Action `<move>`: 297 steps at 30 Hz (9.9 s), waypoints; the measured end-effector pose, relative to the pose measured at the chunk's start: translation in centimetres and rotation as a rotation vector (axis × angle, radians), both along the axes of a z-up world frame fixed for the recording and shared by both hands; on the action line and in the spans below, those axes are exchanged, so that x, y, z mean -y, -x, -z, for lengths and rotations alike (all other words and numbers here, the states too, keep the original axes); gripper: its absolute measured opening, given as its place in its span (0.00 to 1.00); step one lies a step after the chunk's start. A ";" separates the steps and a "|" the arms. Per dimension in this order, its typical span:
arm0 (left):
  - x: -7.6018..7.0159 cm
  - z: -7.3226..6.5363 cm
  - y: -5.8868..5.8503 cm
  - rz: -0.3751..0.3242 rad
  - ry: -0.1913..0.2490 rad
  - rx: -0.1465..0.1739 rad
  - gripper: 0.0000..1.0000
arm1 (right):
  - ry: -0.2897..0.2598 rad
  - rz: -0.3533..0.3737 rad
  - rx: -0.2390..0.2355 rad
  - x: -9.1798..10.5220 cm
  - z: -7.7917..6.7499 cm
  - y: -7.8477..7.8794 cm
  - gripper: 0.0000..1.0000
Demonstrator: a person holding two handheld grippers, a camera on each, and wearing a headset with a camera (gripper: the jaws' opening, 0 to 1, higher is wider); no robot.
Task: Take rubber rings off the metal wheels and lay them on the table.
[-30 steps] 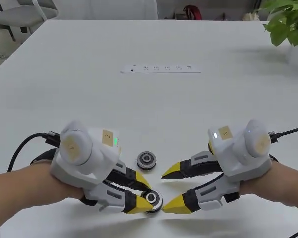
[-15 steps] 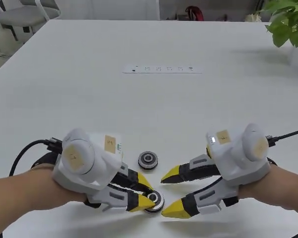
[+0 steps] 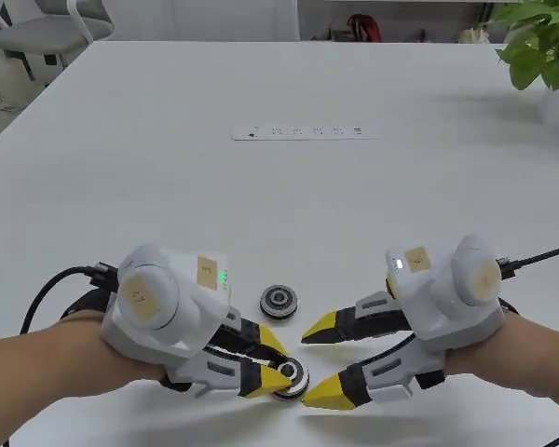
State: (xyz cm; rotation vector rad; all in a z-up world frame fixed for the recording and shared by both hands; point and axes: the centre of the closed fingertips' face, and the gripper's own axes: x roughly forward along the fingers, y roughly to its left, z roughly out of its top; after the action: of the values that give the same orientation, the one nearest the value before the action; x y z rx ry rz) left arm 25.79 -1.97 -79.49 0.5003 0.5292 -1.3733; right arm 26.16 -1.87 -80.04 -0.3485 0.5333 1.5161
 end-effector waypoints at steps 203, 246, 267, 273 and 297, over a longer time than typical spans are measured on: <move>0.2 -0.1 -0.1 -0.037 -0.027 0.035 0.11 | -0.172 0.218 -0.447 -0.4 -2.3 0.2 0.00; -1.2 -2.8 0.4 -0.040 0.092 0.020 0.38 | -0.166 0.255 -0.430 0.0 -1.9 -0.8 0.00; -4.4 -4.7 0.7 -0.121 0.160 0.024 0.57 | -0.193 0.206 -0.446 -1.2 -3.6 -0.1 0.00; -5.1 -5.1 0.9 -0.143 0.171 0.022 0.62 | -0.192 0.190 -0.441 -1.9 -4.0 -0.4 0.00; -8.7 -5.8 0.5 -0.259 0.194 0.034 0.70 | -0.172 0.137 -0.429 -6.1 -3.5 -1.5 0.00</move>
State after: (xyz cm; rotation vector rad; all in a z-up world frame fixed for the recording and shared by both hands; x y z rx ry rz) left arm 25.30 6.74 -73.73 0.2854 0.4117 -1.1520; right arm 27.69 4.21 -76.52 0.1512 0.7400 1.4942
